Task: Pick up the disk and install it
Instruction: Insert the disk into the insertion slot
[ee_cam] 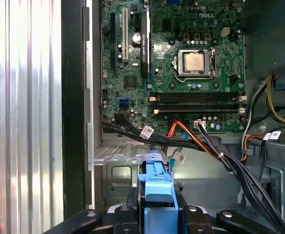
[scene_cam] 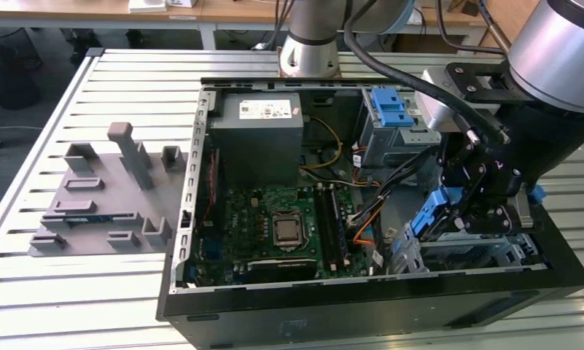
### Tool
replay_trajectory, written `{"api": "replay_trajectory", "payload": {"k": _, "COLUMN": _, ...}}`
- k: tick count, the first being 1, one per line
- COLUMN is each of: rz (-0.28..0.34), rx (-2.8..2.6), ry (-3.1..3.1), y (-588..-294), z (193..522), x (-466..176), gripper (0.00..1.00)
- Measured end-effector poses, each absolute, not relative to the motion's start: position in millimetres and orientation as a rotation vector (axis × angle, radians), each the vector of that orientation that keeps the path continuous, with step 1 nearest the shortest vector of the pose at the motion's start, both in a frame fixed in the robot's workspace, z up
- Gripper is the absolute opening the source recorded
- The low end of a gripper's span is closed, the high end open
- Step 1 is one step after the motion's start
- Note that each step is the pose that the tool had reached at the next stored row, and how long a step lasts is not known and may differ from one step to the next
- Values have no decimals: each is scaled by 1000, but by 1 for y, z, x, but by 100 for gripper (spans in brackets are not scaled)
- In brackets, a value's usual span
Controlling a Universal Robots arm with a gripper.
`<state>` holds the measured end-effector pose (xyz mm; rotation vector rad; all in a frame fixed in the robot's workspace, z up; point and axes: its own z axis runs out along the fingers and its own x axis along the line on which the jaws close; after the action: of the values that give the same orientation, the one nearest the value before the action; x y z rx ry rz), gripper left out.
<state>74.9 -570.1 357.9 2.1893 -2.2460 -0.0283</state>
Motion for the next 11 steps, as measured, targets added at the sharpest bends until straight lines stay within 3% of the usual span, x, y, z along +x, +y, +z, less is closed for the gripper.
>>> {"api": "replay_trajectory", "payload": {"k": 8, "rz": -28, "rx": 2189, "ry": -2246, "y": -570, "z": 356, "x": 75, "gripper": 38}}
{"api": "replay_trajectory", "payload": {"k": 11, "rz": -28, "rx": 2189, "ry": -2246, "y": -570, "z": 356, "x": 75, "gripper": 50}}
